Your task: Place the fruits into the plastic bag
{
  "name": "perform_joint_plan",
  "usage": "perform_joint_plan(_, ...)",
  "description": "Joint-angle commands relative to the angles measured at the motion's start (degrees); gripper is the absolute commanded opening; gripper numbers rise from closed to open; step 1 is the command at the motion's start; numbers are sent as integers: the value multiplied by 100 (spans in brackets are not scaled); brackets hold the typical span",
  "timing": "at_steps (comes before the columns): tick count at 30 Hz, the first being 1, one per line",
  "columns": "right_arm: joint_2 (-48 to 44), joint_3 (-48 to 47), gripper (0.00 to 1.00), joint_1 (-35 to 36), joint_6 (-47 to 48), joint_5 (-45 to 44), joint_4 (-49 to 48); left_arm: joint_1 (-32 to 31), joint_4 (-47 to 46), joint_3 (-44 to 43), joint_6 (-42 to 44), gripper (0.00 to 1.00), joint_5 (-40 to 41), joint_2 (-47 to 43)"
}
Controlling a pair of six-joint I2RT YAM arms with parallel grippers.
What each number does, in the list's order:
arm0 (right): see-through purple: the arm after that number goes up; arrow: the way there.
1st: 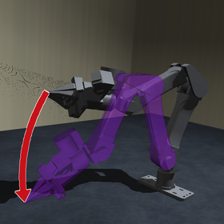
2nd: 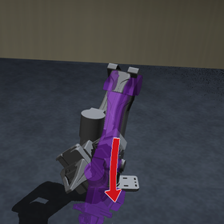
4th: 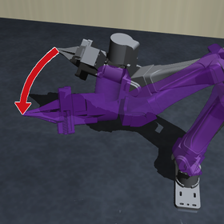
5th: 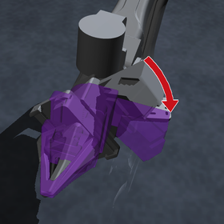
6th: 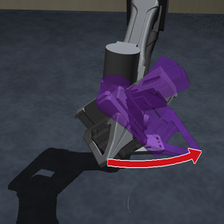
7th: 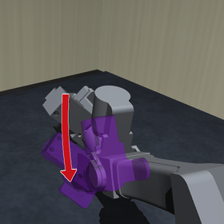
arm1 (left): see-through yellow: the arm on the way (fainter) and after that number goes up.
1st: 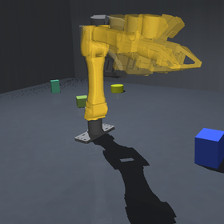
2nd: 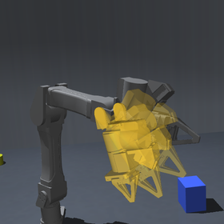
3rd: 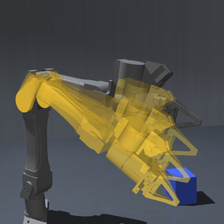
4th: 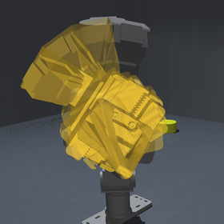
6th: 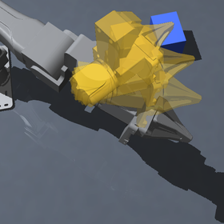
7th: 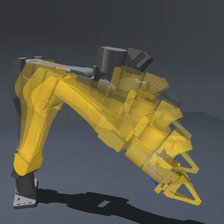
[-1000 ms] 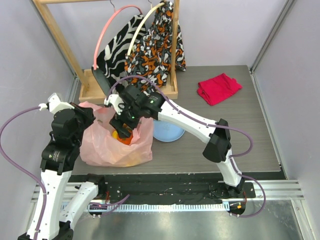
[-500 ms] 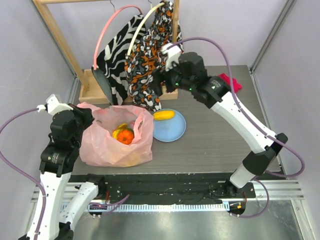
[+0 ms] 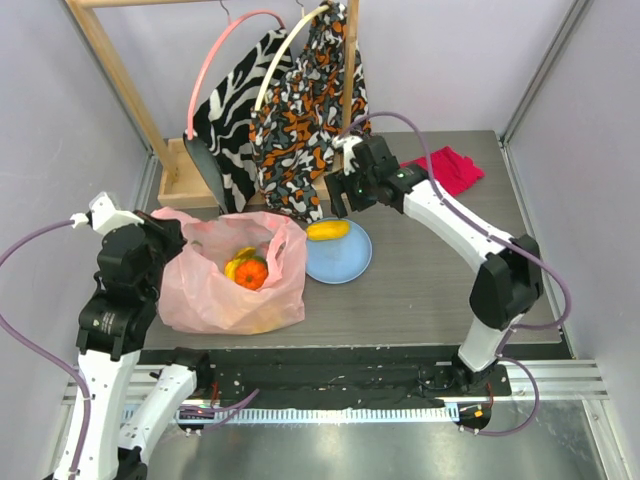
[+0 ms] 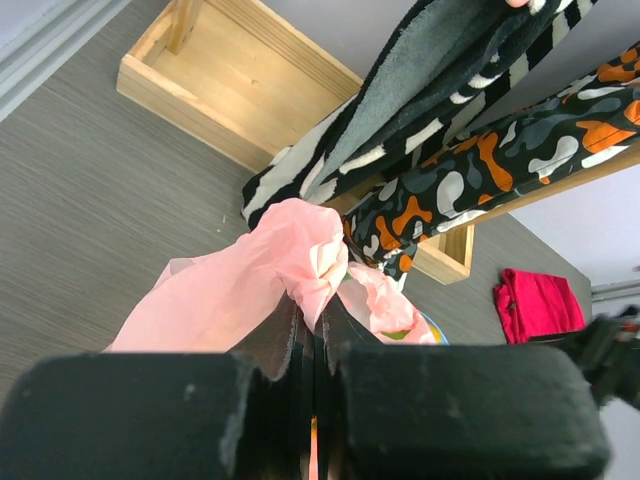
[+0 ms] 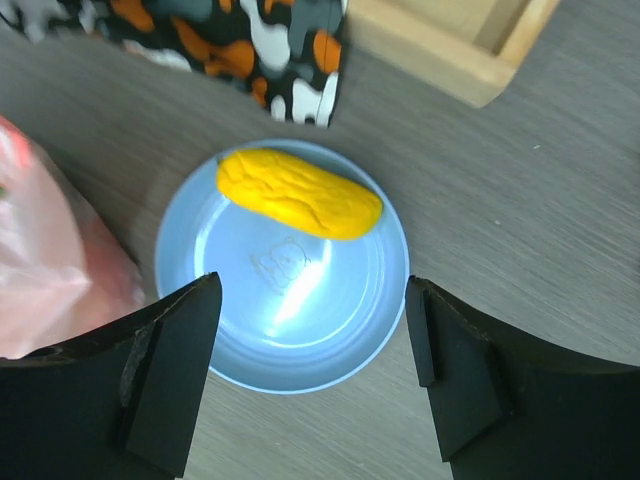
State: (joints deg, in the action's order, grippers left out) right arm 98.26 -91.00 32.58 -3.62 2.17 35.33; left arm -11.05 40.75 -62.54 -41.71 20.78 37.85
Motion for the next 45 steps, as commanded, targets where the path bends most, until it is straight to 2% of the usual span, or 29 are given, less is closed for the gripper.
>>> perform_joint_plan(1,403,188,82,38,1099,389,-132,33,12,-30,58,0,190,-119)
perform_joint_plan(6,817,65,82,108,1732,582,-210,33,108,-74,67,0,251,-146)
perform_joint_plan(16,1538,-137,83,442,2795,337,-518,33,108,-91,67,0,252,-128)
perform_joint_plan(26,2039,-348,80,636,3174,-50,-668,33,179,-179,137,0,234,-58)
perform_joint_plan(41,2075,144,56,671,3236,37,-756,33,117,-197,164,0,172,12)
perform_joint_plan(42,2057,248,51,671,3236,-32,-782,33,108,-197,155,0,164,12)
perform_joint_plan(45,1856,494,43,689,3201,-129,-852,33,91,-179,155,0,172,-23)
